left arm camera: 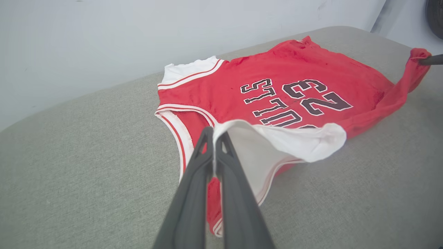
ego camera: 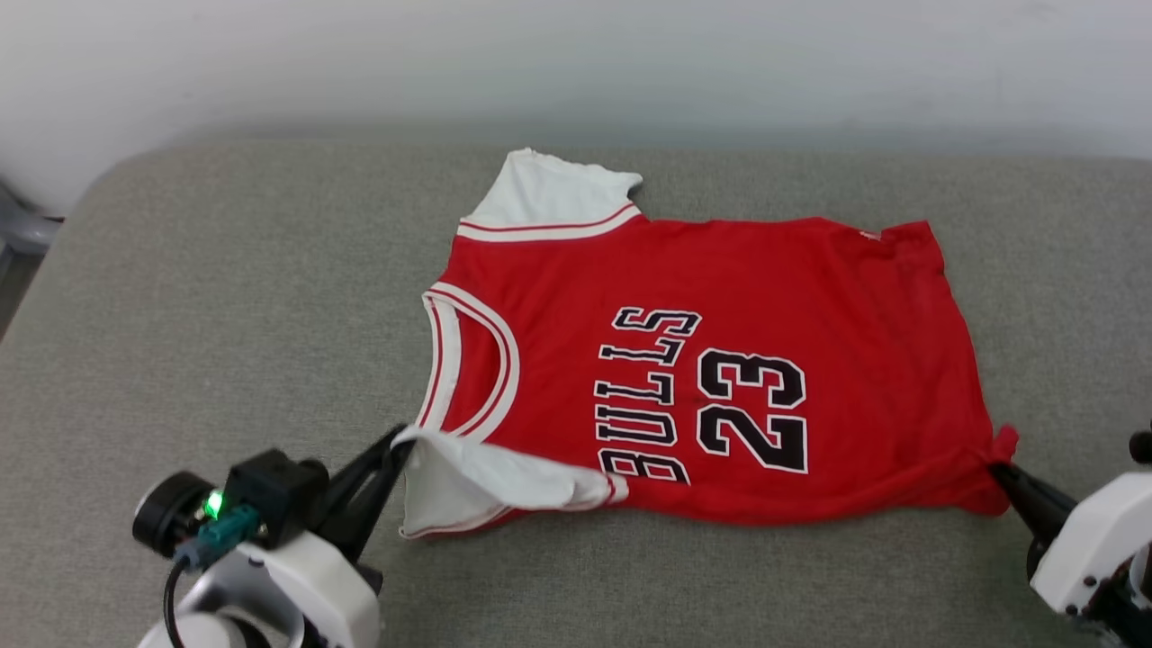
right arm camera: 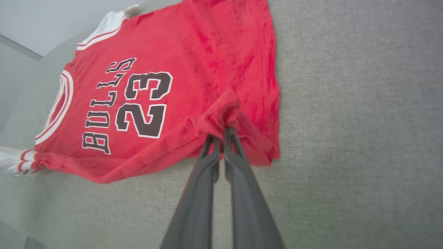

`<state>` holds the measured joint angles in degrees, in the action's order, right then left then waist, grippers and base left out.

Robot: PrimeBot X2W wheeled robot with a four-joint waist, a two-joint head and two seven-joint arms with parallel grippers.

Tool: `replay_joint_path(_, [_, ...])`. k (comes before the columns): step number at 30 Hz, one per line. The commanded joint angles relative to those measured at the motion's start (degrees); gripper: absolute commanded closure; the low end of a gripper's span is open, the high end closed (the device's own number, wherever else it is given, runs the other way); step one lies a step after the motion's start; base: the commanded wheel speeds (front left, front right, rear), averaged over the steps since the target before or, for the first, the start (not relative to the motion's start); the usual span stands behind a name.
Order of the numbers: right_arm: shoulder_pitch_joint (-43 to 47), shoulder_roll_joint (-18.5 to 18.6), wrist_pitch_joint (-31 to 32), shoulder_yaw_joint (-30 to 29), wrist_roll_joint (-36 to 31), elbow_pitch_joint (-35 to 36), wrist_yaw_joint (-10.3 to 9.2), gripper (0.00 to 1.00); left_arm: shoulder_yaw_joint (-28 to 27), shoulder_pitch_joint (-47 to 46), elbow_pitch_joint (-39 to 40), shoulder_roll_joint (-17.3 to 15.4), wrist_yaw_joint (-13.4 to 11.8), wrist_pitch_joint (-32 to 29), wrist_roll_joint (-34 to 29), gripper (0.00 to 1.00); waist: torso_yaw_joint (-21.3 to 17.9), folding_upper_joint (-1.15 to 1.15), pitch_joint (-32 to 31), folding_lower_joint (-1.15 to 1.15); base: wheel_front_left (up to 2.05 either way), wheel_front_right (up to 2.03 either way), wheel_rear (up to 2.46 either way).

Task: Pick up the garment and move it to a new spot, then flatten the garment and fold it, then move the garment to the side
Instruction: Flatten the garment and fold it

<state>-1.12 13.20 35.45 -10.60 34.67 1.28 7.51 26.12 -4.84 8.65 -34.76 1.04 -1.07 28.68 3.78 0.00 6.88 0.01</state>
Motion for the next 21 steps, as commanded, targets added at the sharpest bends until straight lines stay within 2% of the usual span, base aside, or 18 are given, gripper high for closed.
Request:
replay_joint_path(1, [-1.86, 0.04, 0.17, 0.1, -0.72, -0.6, -0.05, 1.0, -0.22, -1.91, -0.6, 0.42, 0.38, -0.04, -0.16, 1.0, -0.46, 0.0, 1.76, -0.01, 0.0, 0.0, 0.0])
replay_joint_path(12, [-11.31, 0.01, 0.49, 2.32, -4.43, -6.35, -0.05, 1.0, 0.87, -14.82, -10.41, 0.58, 3.95, -3.47, -0.44, 1.0, -1.54, 0.0, 6.91, -0.01, 0.0, 0.0, 0.0])
replay_joint_path(13, [-13.26, 0.13, 0.34, 3.2, -5.34, -8.19, -0.05, 1.0, 1.63, -17.17, -13.47, 0.57, 4.49, -4.14, -0.23, 1.0, -2.04, 0.0, 7.61, -0.01, 0.0, 0.0, 0.0])
replay_joint_path(20, [-16.25, 0.18, -0.3, 4.89, -7.0, -12.24, -0.05, 1.0, 3.13, -20.7, -20.68, 1.51, 5.49, -6.03, 1.52, 1.0, -2.89, 0.0, 8.73, -0.01, 0.0, 0.0, 0.0])
replay_joint_path(21, [-16.66, 0.42, -0.42, 5.16, -7.48, -12.78, -0.05, 1.0, 3.27, -21.32, -21.64, 1.69, 5.51, -6.42, 1.74, 0.63, -2.97, 0.0, 8.85, -0.01, 0.0, 0.0, 0.0])
